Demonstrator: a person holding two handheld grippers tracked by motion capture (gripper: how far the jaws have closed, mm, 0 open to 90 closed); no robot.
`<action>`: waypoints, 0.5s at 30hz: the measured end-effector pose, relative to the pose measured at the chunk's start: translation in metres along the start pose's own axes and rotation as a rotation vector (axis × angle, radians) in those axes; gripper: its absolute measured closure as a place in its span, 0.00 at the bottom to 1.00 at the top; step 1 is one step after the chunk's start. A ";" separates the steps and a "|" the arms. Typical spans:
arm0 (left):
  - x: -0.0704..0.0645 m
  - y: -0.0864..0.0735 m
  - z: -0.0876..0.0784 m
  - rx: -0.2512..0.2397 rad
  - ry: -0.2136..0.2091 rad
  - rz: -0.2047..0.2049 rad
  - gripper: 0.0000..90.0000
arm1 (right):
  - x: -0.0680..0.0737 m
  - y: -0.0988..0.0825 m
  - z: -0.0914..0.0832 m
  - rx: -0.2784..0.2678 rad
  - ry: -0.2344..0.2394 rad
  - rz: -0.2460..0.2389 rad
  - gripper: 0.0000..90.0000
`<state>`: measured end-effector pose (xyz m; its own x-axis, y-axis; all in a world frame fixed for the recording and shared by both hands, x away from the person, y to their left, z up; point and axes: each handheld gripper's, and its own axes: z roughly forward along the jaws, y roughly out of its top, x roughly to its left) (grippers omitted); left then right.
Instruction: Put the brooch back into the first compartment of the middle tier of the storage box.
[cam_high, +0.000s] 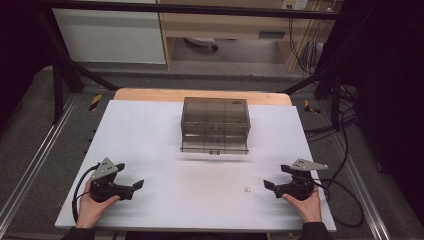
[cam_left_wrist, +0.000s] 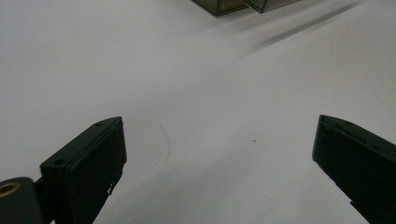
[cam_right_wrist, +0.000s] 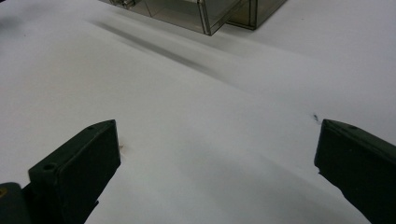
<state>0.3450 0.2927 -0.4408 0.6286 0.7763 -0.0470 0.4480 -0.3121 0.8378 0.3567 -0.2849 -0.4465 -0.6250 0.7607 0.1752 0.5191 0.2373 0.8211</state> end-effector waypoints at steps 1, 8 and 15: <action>0.000 0.000 0.000 -0.001 0.002 0.000 0.03 | 0.000 0.000 0.000 0.001 0.000 0.002 0.01; 0.000 -0.001 -0.002 -0.005 -0.002 -0.001 0.04 | 0.001 0.000 0.000 0.008 0.001 -0.002 0.01; 0.001 -0.002 0.000 0.009 -0.003 0.000 0.04 | 0.002 -0.001 0.000 0.011 0.011 0.007 0.01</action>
<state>0.3451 0.2941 -0.4421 0.6303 0.7748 -0.0489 0.4538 -0.3165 0.8330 0.3555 -0.2838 -0.4467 -0.6277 0.7559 0.1864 0.5294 0.2389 0.8140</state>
